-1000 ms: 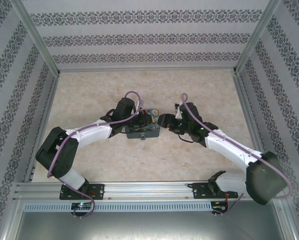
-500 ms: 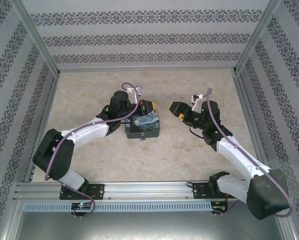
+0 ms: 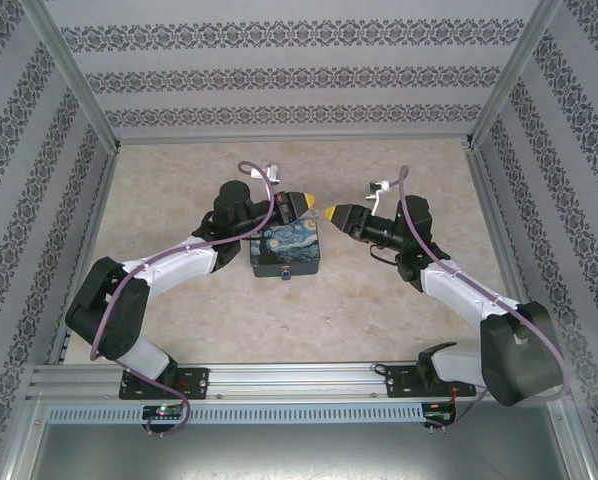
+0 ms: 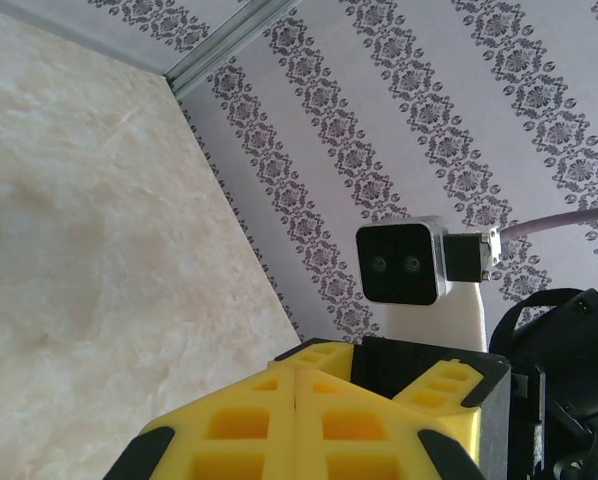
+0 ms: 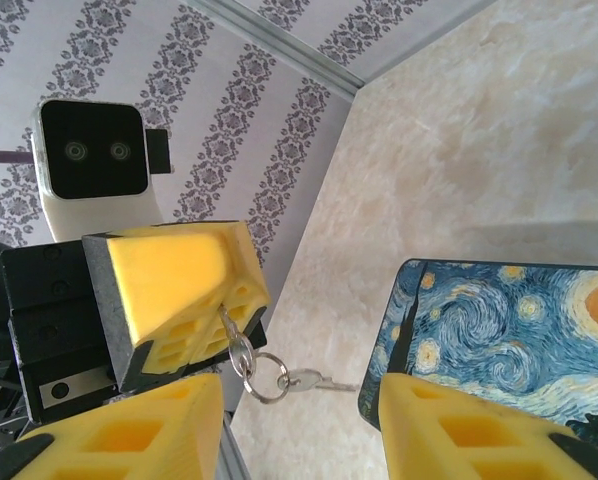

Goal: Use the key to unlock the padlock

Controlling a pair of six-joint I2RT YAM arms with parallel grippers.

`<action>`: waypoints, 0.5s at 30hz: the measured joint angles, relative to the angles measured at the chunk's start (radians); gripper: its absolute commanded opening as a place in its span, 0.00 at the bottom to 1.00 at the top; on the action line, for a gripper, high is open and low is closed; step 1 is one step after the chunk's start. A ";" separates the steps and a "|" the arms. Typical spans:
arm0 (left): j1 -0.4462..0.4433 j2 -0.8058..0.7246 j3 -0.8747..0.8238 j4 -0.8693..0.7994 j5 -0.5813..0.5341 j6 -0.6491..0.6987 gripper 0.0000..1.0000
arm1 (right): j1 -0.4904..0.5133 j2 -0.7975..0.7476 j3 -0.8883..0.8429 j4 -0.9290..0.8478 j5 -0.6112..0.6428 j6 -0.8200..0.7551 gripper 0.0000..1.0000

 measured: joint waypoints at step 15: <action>0.000 0.001 -0.032 0.013 0.013 -0.021 0.00 | 0.062 0.090 0.036 0.084 -0.007 0.016 0.33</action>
